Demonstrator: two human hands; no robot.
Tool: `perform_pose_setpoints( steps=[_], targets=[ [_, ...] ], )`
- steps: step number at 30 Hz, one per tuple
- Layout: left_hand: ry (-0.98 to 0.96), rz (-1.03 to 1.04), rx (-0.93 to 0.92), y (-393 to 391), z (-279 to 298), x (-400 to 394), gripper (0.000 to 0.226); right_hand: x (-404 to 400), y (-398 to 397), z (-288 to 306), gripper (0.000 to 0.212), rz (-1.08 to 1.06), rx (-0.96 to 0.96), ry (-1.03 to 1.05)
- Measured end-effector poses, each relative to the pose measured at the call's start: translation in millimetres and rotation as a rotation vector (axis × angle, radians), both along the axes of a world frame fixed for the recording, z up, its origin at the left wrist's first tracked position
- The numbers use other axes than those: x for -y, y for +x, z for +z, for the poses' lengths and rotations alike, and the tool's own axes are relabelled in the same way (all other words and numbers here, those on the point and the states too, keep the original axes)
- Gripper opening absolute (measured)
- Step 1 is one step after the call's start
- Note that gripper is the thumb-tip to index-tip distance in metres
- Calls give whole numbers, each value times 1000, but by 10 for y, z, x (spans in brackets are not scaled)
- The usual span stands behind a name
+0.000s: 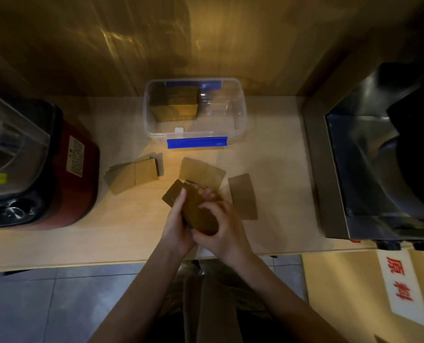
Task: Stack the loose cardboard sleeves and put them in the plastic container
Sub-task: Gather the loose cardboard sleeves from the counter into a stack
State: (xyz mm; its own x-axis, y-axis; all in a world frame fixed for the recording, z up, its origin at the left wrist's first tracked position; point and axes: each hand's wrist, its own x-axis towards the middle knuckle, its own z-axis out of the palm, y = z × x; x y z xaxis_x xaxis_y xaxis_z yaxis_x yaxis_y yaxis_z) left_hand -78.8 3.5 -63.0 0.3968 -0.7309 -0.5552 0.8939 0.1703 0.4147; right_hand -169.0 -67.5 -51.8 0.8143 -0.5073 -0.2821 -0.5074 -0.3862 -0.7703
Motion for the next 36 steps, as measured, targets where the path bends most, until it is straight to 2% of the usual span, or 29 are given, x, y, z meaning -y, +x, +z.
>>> perform_pose_setpoints(
  steps=[2,5,8,10,13,15,17,20,24,27,31,34,36],
  targets=[
    [10,-41,49,-14,8,25,54,5,-47,4,62,9,-24,39],
    [191,-139,174,-52,19,46,28,79,-137,-1,51,73,-52,104],
    [261,-113,118,-56,7,34,20,201,-201,-83,28,-65,-21,234],
    [268,-57,28,-43,3,19,17,287,-222,-225,23,-191,-53,20],
    [294,-2,-55,-4,3,-28,17,379,-252,-445,44,-226,-238,-299],
    [309,5,-75,23,7,-57,21,405,-267,-562,58,-187,-377,-348],
    [325,22,-95,29,-1,-89,25,406,-284,-648,63,-158,-455,-334],
    [333,34,-114,30,-16,-145,35,395,-330,-725,58,-128,-498,-381],
    [310,22,-113,44,-23,-191,46,426,-368,-742,50,-128,-452,-458],
    [293,37,-122,54,-15,-216,46,449,-339,-648,56,-233,-377,-352],
    [256,44,-121,78,-19,-246,61,375,-209,-411,58,-441,-61,10],
    [203,45,-100,96,-20,-280,66,195,-139,-136,52,-338,86,231],
    [163,32,-77,106,-27,-318,69,69,-110,5,52,-160,66,265]
  ],
)
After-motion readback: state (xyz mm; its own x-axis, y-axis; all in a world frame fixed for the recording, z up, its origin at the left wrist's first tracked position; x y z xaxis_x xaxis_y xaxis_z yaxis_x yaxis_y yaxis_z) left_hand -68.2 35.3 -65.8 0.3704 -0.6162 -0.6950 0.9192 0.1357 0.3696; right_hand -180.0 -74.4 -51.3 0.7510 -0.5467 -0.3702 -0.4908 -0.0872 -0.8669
